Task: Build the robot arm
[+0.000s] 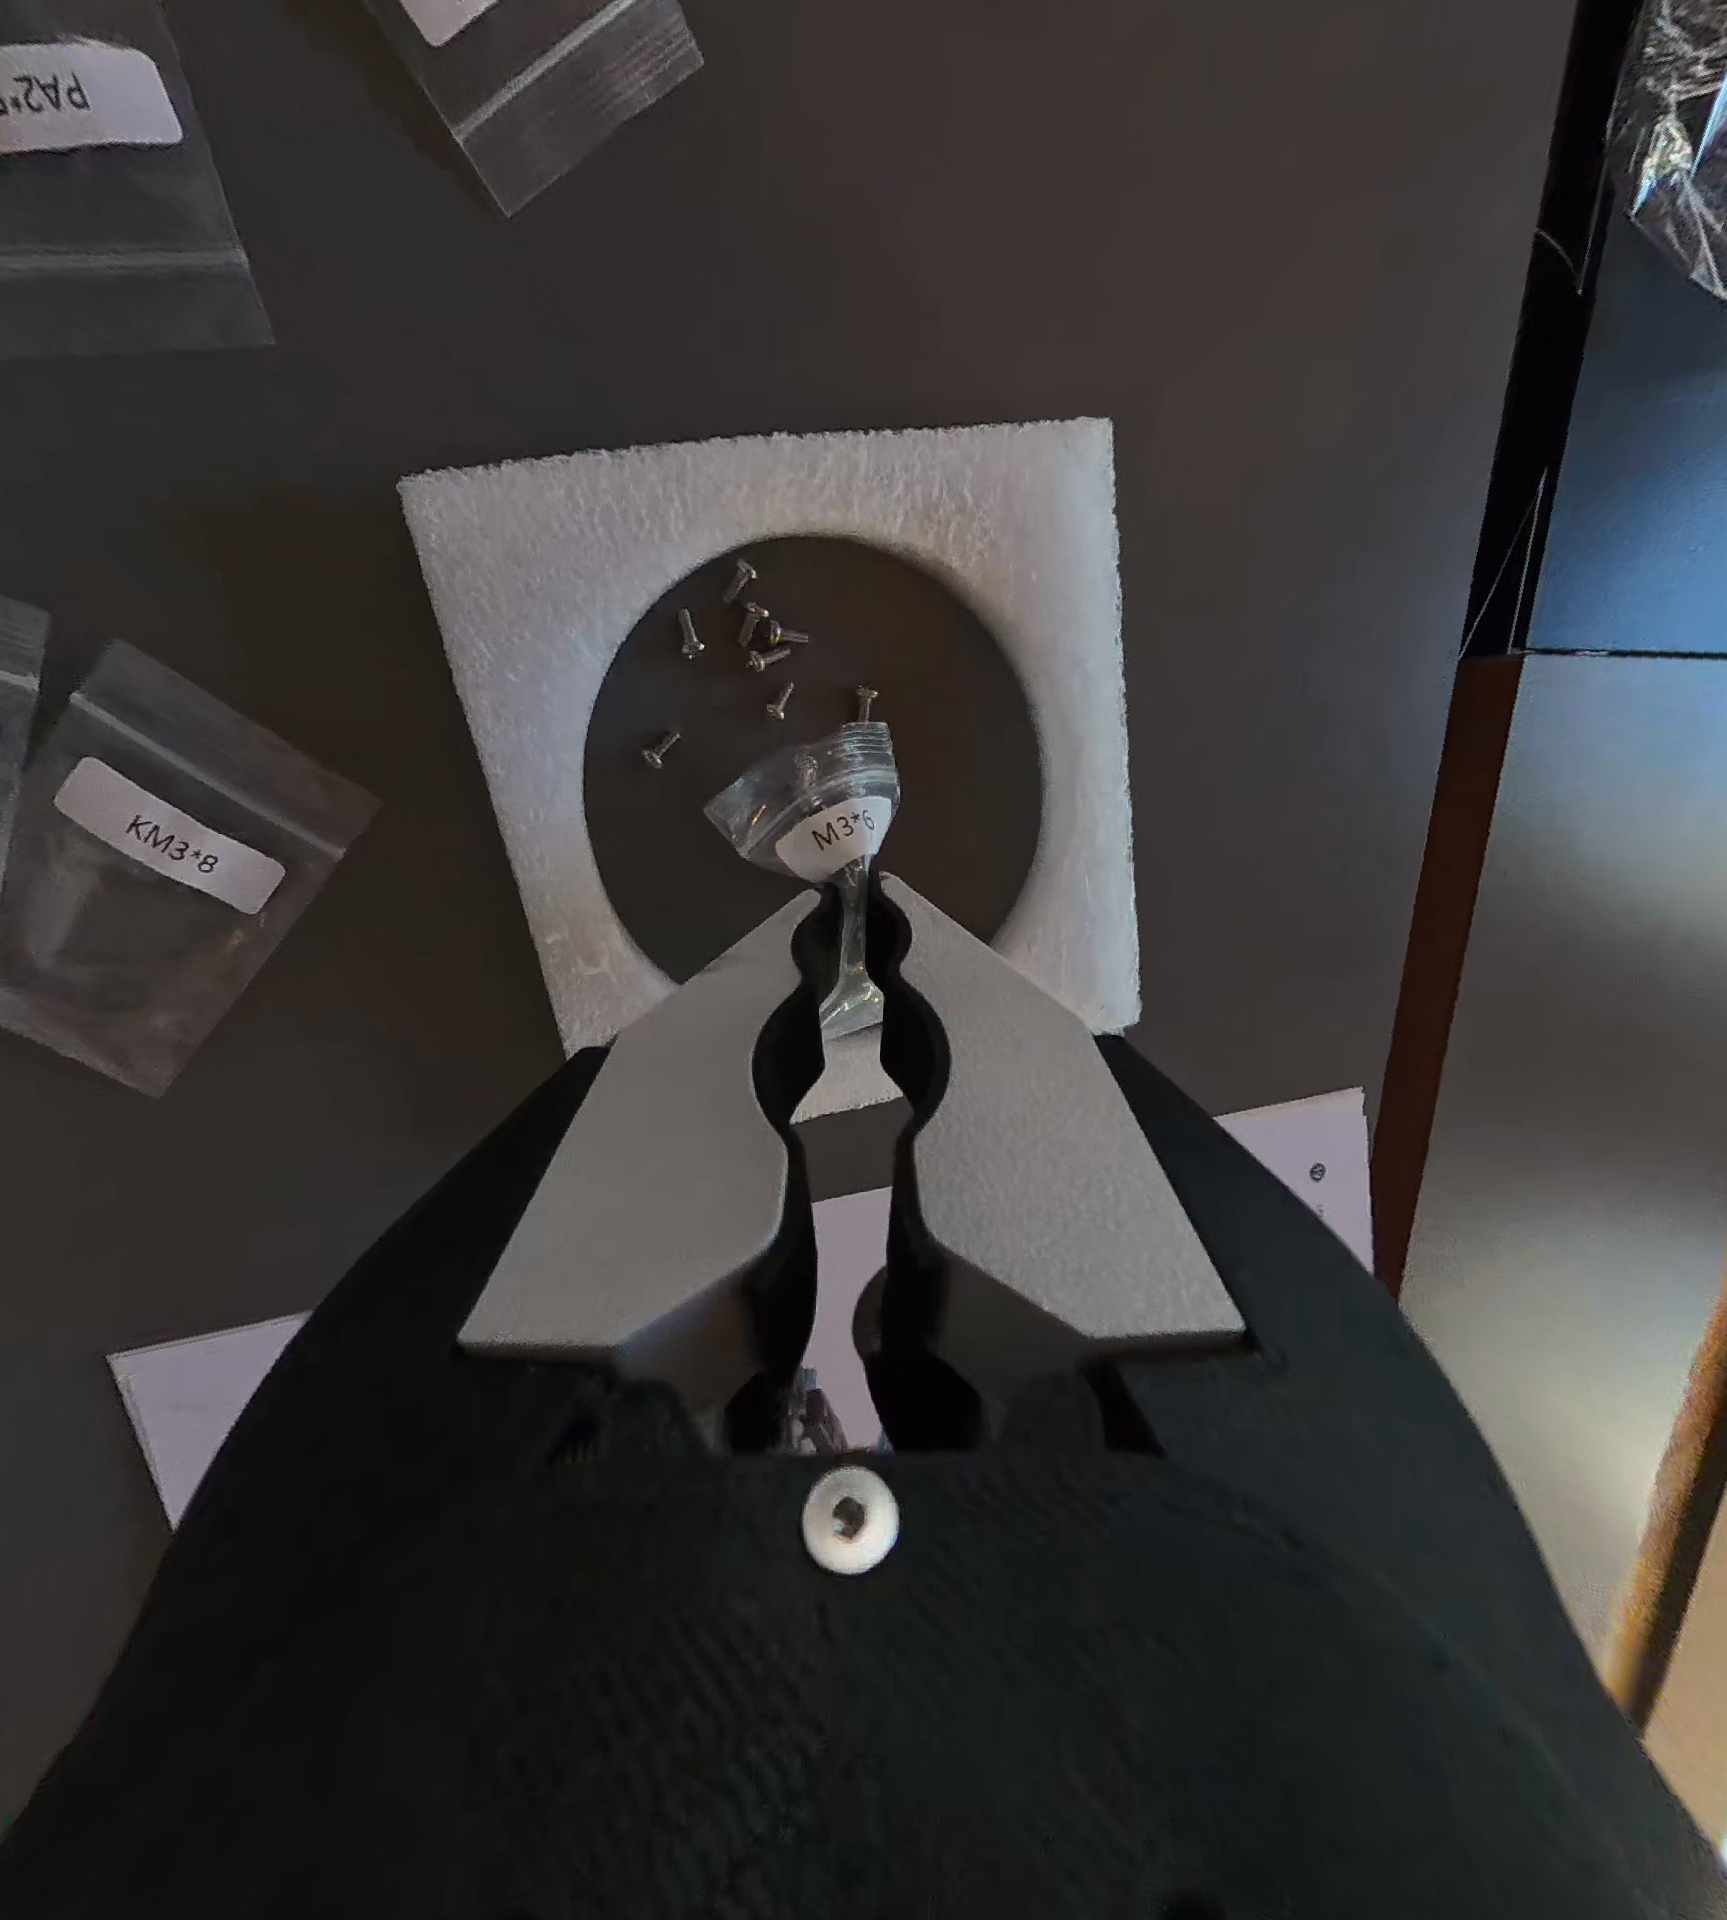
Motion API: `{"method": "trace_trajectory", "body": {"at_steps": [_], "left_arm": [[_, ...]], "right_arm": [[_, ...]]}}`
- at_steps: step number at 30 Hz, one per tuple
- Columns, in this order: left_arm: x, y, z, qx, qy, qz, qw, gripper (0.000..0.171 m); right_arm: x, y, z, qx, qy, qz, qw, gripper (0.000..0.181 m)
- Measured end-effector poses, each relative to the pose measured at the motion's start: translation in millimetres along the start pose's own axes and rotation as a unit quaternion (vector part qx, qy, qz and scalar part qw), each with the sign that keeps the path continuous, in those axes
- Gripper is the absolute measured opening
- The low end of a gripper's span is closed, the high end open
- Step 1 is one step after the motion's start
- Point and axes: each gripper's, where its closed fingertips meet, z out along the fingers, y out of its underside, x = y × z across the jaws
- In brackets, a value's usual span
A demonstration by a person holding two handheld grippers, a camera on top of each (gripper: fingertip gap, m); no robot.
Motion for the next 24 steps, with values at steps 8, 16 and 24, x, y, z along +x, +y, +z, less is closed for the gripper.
{"method": "trace_trajectory", "body": {"at_steps": [8, 16, 24], "left_arm": [[2, 0, 0, 0.0, 0.002, 0.002, 1.0, 0.03], [1, 2, 3, -0.006, 0.0, 0.003, 1.0, 0.03], [3, 4, 4, -0.008, 0.002, 0.008, 1.0, 0.03]], "right_arm": [[-2, -1, -21, 0.106, -0.013, 0.098, 0.989, 0.002], [-18, 22, -60, 0.14, 0.028, 0.149, 0.979, 0.002], [-41, 33, -85, 0.172, 0.028, 0.192, 0.966, 0.002]]}}
